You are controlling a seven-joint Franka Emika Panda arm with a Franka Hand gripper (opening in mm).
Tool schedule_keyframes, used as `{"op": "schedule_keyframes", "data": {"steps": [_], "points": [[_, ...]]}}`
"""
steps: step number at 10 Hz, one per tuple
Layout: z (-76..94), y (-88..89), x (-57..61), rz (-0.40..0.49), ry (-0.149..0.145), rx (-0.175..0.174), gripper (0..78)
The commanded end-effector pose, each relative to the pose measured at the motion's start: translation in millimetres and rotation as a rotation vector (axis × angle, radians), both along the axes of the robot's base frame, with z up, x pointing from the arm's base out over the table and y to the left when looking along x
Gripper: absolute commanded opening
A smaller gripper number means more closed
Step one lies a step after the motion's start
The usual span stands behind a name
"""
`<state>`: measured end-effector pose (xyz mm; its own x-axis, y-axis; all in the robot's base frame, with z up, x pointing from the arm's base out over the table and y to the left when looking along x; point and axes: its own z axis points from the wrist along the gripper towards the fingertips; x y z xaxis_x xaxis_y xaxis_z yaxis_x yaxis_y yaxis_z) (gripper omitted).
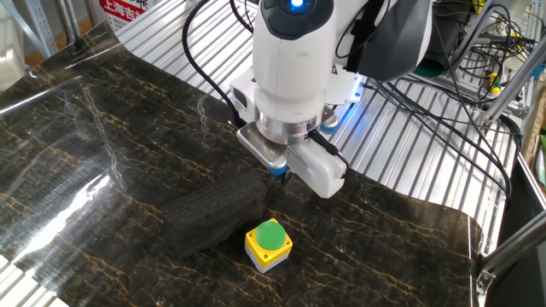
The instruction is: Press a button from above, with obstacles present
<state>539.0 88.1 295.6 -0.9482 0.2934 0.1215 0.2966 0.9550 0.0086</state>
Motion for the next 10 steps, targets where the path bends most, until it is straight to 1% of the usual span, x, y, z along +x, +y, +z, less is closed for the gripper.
{"op": "schedule_keyframes", "data": {"steps": [1, 2, 3, 5, 6, 8, 10], "points": [[3.5, 0.3, 0.7, -0.056, 0.017, -0.016, 0.0], [3.5, 0.3, 0.7, -0.054, 0.020, -0.014, 0.0], [3.5, 0.3, 0.7, -0.033, 0.022, -0.005, 0.0], [3.5, 0.3, 0.7, -0.026, 0.021, -0.005, 0.0], [3.5, 0.3, 0.7, -0.041, 0.016, -0.006, 0.0], [3.0, 0.5, 0.6, -0.042, -0.002, -0.006, 0.0], [0.1, 3.1, 2.1, -0.047, -0.006, -0.008, 0.0]]}}
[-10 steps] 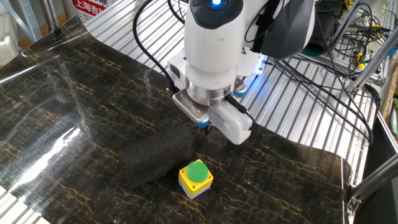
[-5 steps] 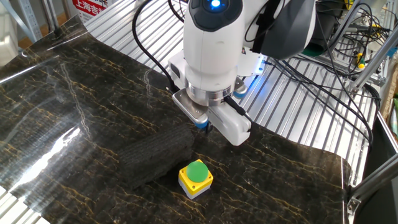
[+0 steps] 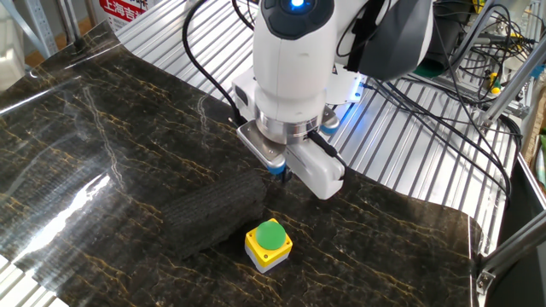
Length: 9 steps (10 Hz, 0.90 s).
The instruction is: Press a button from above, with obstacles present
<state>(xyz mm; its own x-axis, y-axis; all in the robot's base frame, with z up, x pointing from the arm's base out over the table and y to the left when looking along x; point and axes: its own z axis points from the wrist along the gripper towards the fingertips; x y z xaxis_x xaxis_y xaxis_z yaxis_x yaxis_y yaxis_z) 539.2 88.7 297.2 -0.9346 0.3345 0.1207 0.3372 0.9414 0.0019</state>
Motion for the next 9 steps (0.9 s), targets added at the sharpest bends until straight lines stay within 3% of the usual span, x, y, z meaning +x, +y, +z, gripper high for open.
{"op": "schedule_keyframes", "data": {"steps": [1, 5, 9], "points": [[-5.1, 4.9, 2.3, -0.013, -0.010, -0.002, 0.0], [-21.0, 13.7, 4.2, -0.035, -0.020, -0.003, 0.0], [-44.1, 18.8, 4.0, -0.037, -0.050, -0.002, 0.0]]}}
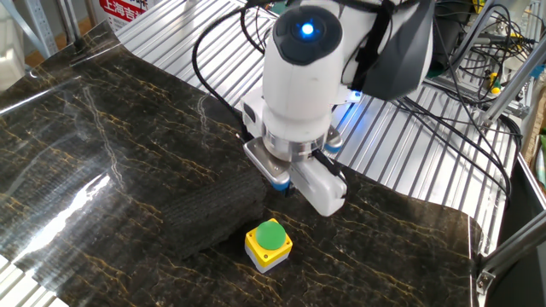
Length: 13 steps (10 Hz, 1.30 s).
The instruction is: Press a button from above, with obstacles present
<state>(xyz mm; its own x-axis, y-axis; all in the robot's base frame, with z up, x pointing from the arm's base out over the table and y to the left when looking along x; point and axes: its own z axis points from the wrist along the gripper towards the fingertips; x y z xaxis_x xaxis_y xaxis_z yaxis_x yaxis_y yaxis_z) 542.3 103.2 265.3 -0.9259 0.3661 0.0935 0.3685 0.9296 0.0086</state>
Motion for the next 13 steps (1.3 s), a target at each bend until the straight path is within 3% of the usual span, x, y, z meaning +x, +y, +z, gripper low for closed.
{"op": "schedule_keyframes", "data": {"steps": [1, 8, 13], "points": [[-13.7, 4.6, 0.9, -0.004, -0.024, 0.001, 0.0], [-62.3, 4.9, 7.2, -0.010, -0.081, 0.002, 0.0], [-82.8, 3.8, 13.9, -0.008, -0.110, 0.001, 0.0]]}}
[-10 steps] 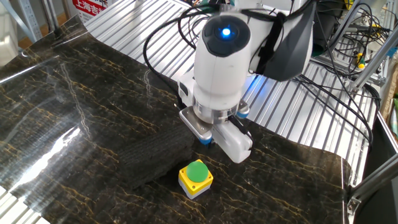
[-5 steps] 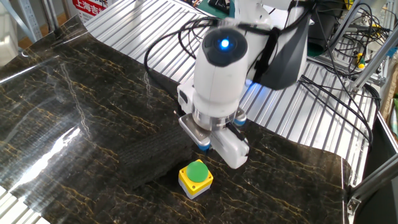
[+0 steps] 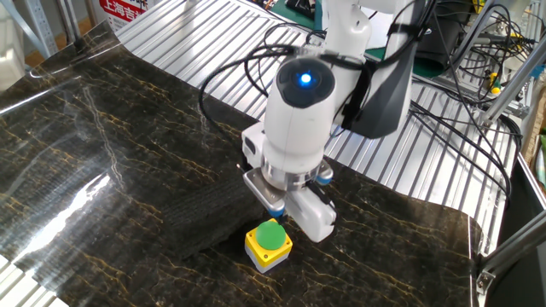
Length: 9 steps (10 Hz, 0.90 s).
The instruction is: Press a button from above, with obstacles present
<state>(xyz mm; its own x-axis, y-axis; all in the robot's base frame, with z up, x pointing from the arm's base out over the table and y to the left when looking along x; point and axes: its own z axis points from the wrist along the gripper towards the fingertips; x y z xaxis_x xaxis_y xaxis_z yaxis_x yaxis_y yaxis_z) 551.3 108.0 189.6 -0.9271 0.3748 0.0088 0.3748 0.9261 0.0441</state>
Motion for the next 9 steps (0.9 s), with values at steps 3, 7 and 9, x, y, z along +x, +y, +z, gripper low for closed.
{"op": "schedule_keyframes", "data": {"steps": [3, 7, 9], "points": [[-15.8, -5.1, 9.9, 0.003, -0.025, 0.000, 0.0], [-26.6, -5.3, 13.5, -0.010, -0.029, 0.000, 0.0], [-26.5, -5.3, 13.7, -0.021, -0.031, 0.000, 0.0]]}}
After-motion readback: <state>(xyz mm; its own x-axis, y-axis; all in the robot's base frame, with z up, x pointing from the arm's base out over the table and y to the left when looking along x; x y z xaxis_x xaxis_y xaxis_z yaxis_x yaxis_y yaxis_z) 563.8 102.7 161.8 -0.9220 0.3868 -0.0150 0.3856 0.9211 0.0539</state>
